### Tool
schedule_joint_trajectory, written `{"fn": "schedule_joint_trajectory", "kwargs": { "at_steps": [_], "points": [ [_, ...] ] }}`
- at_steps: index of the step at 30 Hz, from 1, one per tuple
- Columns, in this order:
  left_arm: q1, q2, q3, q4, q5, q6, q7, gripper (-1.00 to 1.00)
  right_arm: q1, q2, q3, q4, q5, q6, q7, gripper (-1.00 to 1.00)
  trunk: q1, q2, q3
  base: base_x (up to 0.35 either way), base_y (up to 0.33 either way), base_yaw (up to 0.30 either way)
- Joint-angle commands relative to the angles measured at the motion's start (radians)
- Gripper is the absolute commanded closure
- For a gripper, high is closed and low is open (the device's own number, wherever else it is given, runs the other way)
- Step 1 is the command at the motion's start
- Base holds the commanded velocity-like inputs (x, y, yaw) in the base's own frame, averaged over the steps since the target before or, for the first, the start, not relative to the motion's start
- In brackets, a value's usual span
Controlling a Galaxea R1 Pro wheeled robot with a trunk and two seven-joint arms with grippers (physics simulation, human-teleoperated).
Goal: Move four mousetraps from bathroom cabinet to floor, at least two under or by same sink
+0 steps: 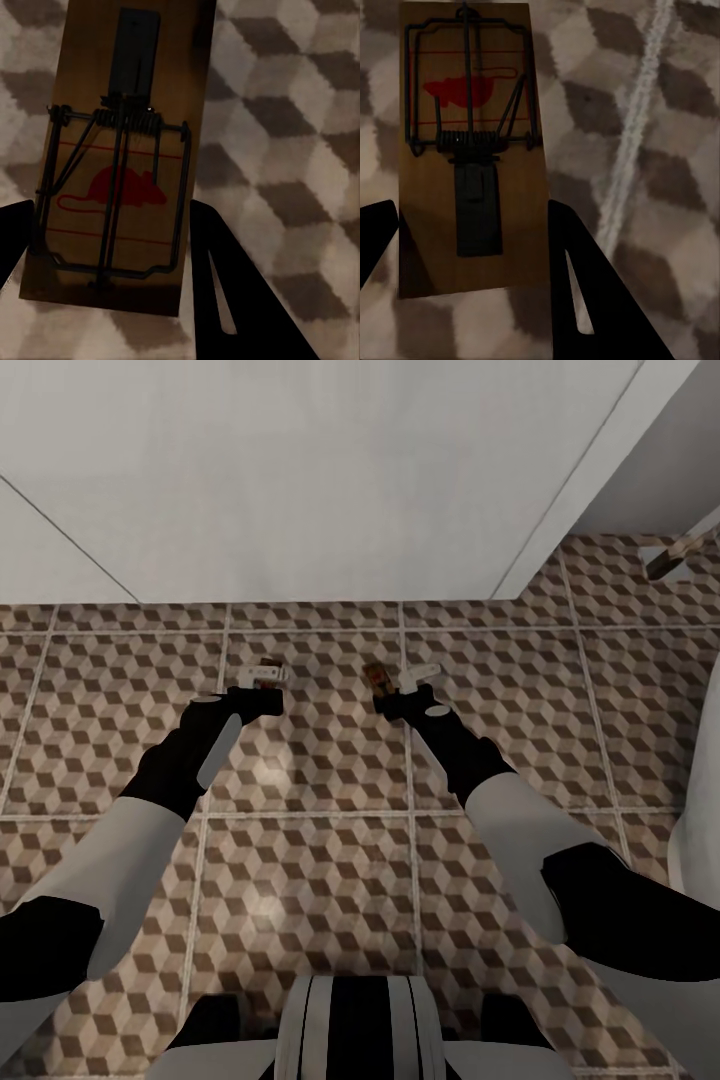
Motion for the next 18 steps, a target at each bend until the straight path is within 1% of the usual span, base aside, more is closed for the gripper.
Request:
{"fn": "schedule_joint_trajectory", "kwargs": {
  "at_steps": [1, 18],
  "points": [
    [0.000, 0.001, -0.003, -0.001, 0.003, 0.004, 0.004, 1.00, 0.000, 0.000, 0.002, 0.000, 0.007, 0.006, -0.002, 1.00, 0.000, 0.000, -0.001, 0.076, 0.000, 0.000],
    [0.000, 0.003, -0.003, -0.001, 0.003, 0.004, 0.004, 1.00, 0.000, 0.000, 0.002, 0.019, 0.008, 0.005, -0.002, 1.00, 0.000, 0.000, -0.001, 0.010, 0.000, 0.000]
  ]
}}
